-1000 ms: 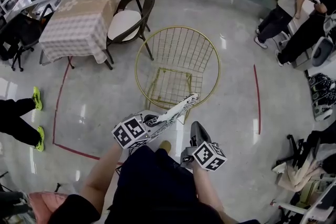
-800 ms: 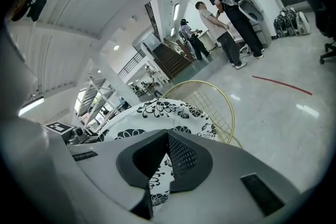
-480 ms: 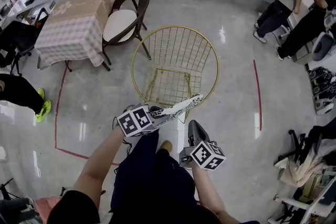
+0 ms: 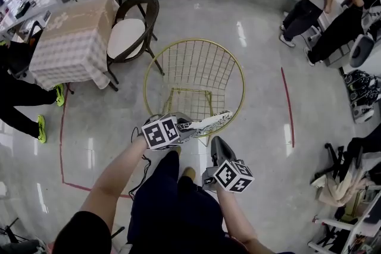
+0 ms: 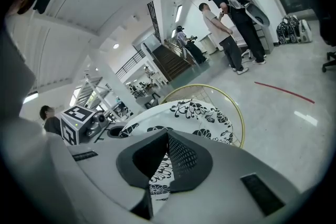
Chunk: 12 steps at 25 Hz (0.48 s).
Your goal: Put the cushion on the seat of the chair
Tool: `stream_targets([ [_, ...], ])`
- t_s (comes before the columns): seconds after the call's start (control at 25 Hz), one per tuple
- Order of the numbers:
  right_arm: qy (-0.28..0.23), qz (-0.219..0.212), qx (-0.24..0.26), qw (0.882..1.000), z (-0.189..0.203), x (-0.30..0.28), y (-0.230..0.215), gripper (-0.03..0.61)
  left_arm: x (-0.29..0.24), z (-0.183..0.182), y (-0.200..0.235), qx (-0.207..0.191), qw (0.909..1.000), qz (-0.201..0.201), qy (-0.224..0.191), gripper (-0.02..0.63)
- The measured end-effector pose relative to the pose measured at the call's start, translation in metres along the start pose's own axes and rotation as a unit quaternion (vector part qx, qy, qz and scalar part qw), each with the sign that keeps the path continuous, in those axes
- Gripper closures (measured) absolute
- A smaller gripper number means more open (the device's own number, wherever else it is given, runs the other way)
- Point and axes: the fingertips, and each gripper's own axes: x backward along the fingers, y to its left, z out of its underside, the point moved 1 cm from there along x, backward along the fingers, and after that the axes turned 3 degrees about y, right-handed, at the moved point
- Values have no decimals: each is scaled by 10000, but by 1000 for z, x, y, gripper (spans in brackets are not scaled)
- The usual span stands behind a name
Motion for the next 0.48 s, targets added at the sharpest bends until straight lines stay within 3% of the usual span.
stream_targets([
  [0.16,64,81,-8,9999,2,-16,6,555,-2,-1,23,-138,9998,137,62,589],
  [0.48,35,308,-49,9995,0,-51,7,555,-11,10,83,-827,9957,78,412,589],
])
